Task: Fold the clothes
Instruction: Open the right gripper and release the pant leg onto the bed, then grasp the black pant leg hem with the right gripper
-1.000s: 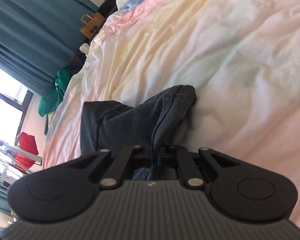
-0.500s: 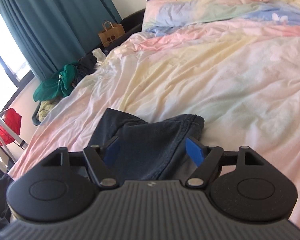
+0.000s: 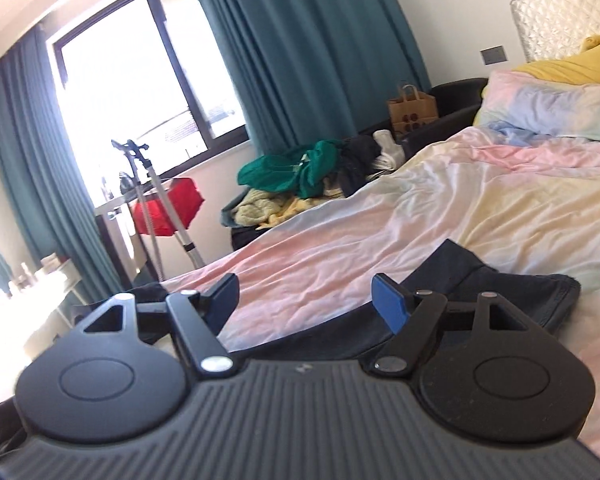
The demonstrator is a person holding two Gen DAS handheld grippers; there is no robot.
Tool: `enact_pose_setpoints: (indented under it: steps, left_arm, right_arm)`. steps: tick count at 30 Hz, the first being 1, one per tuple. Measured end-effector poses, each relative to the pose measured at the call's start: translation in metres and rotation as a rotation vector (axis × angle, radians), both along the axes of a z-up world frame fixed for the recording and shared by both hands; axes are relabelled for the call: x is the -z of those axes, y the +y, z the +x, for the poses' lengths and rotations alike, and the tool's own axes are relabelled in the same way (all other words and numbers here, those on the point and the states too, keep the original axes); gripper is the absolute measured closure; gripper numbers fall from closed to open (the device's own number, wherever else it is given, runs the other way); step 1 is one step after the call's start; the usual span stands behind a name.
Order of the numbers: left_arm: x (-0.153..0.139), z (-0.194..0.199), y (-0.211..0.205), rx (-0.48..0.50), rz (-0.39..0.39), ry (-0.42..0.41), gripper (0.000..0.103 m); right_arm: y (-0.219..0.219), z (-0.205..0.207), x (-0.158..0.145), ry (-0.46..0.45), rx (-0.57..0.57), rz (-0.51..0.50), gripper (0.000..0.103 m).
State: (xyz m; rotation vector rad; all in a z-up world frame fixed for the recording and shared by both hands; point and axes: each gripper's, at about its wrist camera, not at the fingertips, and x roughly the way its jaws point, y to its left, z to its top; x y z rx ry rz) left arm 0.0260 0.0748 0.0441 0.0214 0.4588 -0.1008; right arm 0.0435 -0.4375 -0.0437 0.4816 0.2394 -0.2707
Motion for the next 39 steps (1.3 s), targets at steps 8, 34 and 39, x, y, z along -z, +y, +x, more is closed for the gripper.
enact_pose_setpoints:
  steps: [8, 34, 39]
  left_arm:
    - [0.026, 0.036, -0.065, 0.074, 0.007, -0.001, 0.007]
    - [0.124, 0.147, -0.024, -0.044, -0.084, 0.169, 0.006]
    - [0.137, 0.16, -0.021, -0.02, -0.1, 0.14, 0.004]
  right_arm:
    - [0.052, 0.014, 0.0, 0.005, -0.177, -0.098, 0.028]
    - [0.129, 0.273, 0.077, 0.2, -0.522, 0.283, 0.037]
    - [0.145, 0.369, 0.12, 0.227, -0.426, 0.474, 0.056]
